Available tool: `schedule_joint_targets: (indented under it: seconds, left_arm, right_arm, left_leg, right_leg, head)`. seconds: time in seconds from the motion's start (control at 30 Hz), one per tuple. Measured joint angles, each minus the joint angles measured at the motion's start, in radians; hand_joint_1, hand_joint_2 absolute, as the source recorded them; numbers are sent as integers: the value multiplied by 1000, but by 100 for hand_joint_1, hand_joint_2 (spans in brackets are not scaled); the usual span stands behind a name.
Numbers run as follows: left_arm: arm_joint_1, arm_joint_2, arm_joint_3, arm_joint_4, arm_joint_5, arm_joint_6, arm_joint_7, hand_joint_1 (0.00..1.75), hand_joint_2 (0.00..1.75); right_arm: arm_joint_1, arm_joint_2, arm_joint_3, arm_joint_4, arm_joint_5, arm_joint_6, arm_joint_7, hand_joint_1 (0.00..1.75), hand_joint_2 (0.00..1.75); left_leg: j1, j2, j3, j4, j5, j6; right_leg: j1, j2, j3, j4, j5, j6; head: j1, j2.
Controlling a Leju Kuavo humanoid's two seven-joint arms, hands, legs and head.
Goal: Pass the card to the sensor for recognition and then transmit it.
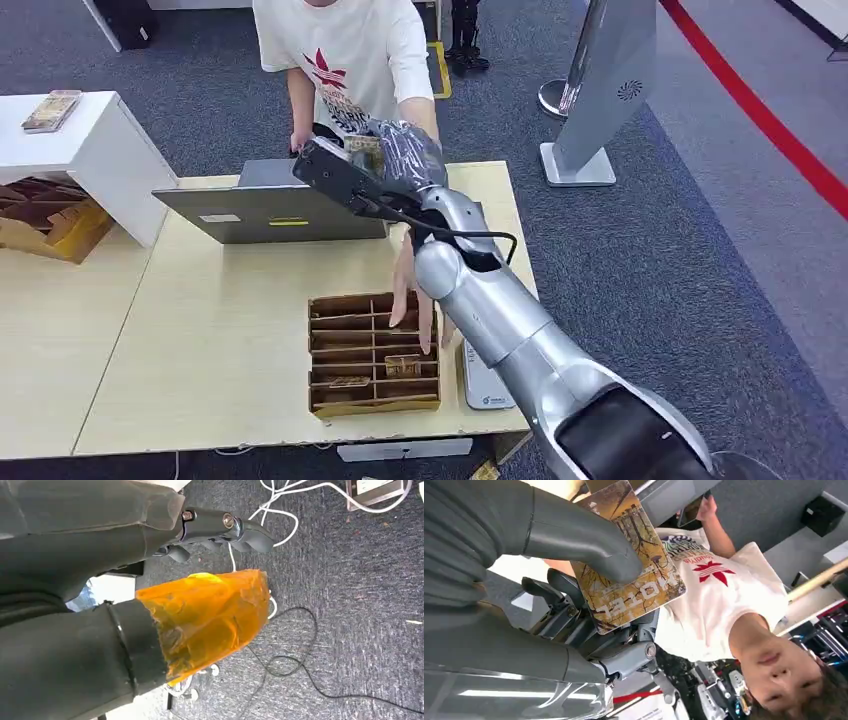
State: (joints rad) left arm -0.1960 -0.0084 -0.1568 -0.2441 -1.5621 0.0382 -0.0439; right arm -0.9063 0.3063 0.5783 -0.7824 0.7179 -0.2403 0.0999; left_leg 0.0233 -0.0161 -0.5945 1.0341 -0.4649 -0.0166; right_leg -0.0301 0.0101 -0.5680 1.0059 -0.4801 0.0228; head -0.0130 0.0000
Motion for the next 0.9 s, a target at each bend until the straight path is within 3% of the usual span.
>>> schedule_joint_targets:
  seconds: [0.8, 0.83, 0.87, 0.9]
  left_arm:
    - [0, 4, -27, 0, -1, 3, -3, 0, 0]
    - [0, 4, -29, 0, -1, 3, -3, 0, 0]
    - [0, 4, -30, 0, -2, 3, -3, 0, 0]
    - [0, 4, -31, 0, -2, 2, -4, 0, 0]
  right_arm:
    - [-1, 5, 0, 34, 11, 18, -1, 175, 175]
    - [-1, 5, 0, 34, 11, 18, -1, 0, 175]
    - [-1, 5, 0, 36, 11, 18, -1, 0, 175]
    - [-1, 6, 0, 38, 11, 20, -1, 0, 0]
  left_leg:
    - [0, 0, 0, 0, 0, 0]
    - [0, 0, 0, 0, 0, 0]
    - [0, 0, 0, 0, 0, 0]
    - [0, 0, 0, 0, 0, 0]
  right_leg:
    - [0, 0, 0, 0, 0, 0]
    - [0, 0, 0, 0, 0, 0]
    - [0, 0, 0, 0, 0, 0]
    - [0, 0, 0, 0, 0, 0]
  head:
    - [0, 0]
    - [0, 0]
    - [0, 0]
    - [0, 0]
